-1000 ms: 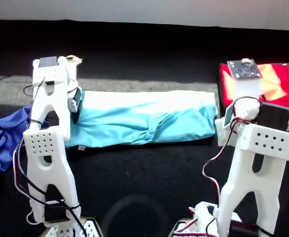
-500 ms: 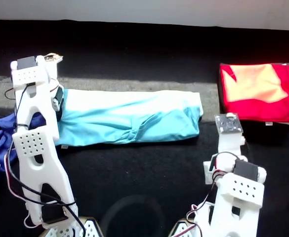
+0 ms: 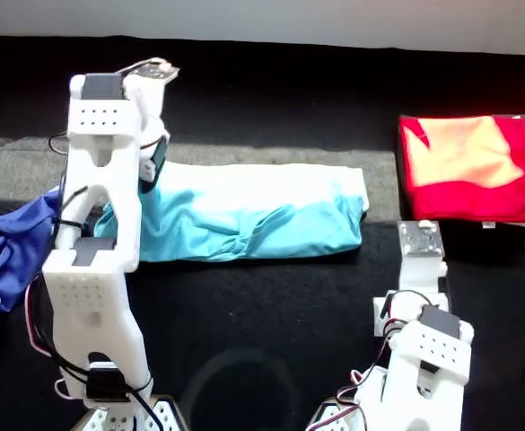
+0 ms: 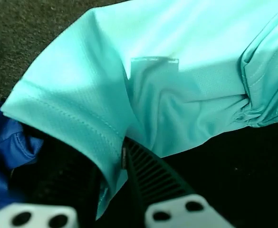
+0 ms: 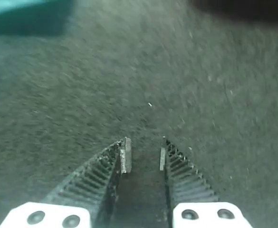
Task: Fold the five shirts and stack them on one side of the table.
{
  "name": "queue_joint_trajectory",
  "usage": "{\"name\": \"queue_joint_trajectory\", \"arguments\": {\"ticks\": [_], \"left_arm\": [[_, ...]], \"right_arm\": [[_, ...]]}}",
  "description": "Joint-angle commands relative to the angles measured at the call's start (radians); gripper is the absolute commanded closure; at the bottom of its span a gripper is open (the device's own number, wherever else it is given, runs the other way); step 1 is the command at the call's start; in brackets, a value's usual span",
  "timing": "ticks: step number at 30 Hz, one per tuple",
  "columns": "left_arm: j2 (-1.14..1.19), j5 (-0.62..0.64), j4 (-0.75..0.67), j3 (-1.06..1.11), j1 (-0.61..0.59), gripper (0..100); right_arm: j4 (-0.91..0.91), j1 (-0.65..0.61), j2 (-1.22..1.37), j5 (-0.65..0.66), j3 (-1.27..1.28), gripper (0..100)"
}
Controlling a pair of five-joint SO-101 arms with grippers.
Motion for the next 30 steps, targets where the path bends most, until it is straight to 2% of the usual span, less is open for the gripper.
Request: {"name": "queue_joint_trajectory", "arguments": {"ticks": [1, 6, 10, 13, 18, 23, 30], "left_arm": [[-0.114, 0.025, 0.008, 0.004, 0.077, 99], [-0.133, 0.075, 0.008, 0.001, 0.182, 99], [-0.133, 0.095, 0.008, -0.002, 0.213, 99], [-0.133, 0.095, 0.008, -0.001, 0.189, 99], [-0.133, 0.092, 0.008, -0.001, 0.104, 99], [-0.133, 0.089, 0.008, 0.001, 0.031, 99], [-0.133, 0.089, 0.008, 0.001, 0.012, 99]], "right_arm": [[0.019, -0.091, 0.005, -0.072, -0.127, 88.7], [0.025, -0.153, 0.005, -0.149, -0.194, 88.7], [-0.001, -0.343, 0.005, -0.218, -0.196, 88.7], [-0.085, -0.469, 0.016, -0.258, -0.194, 88.7], [-0.197, -0.553, 0.203, -0.348, -0.272, 88.7], [-0.196, -0.634, 0.504, -0.413, -0.510, 88.7], [-0.170, -0.780, 0.782, -0.470, -0.754, 88.7]]}}
